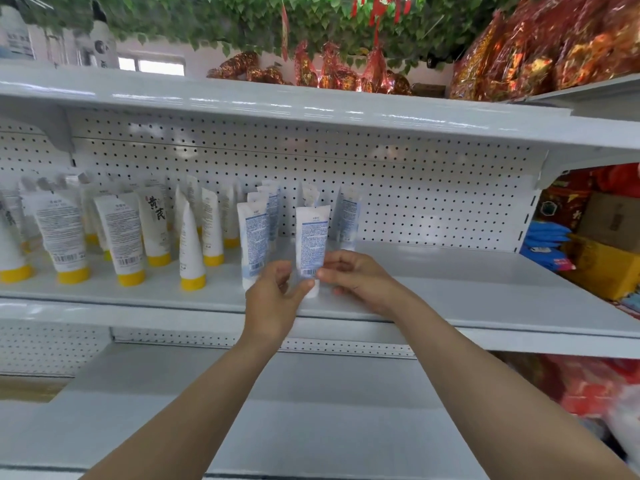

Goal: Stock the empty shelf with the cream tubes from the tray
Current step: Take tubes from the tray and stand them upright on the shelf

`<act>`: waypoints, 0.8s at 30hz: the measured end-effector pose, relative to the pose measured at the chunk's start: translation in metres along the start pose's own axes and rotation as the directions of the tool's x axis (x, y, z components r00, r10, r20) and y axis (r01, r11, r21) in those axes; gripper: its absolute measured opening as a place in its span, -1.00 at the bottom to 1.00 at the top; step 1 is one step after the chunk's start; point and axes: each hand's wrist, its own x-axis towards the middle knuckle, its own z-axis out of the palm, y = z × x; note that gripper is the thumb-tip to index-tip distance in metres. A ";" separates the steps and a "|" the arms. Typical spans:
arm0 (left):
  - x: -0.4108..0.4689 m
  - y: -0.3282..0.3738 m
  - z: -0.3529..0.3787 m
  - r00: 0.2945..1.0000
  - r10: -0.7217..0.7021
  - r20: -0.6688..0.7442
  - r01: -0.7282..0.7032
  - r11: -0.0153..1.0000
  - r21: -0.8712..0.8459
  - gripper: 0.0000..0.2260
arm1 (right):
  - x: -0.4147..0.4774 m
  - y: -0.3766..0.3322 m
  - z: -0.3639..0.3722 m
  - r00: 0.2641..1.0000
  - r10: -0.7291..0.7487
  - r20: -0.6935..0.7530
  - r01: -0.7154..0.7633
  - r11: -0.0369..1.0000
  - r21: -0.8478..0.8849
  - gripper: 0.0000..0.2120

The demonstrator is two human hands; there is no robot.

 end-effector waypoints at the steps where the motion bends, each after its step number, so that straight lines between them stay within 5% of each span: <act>1: -0.006 0.000 -0.004 0.999 0.008 -0.051 -0.009 1.000 -0.012 -0.66 | -0.002 -0.001 0.002 1.000 -0.010 -0.010 0.009 1.000 -0.028 -0.69; 7: -0.007 -0.006 -0.033 0.913 0.163 -0.375 -0.096 0.977 0.190 -0.57 | -0.008 -0.005 0.014 0.996 -0.016 -0.085 0.003 0.988 -0.151 -0.66; 13: 0.016 -0.020 -0.043 0.968 0.047 -0.247 0.024 0.961 0.275 -0.39 | -0.012 0.002 0.000 0.969 0.005 -0.246 -0.054 0.979 -0.194 -0.60; 19: 0.023 -0.030 -0.045 0.978 0.038 -0.207 0.029 0.949 0.314 -0.59 | 0.007 0.018 -0.021 0.871 0.026 -0.491 -0.207 0.925 -0.319 -0.73; 24: 0.026 -0.035 -0.044 0.976 0.005 -0.216 0.073 0.934 0.351 -0.65 | 0.026 0.018 -0.022 0.829 0.014 -0.559 -0.254 0.900 -0.355 -0.81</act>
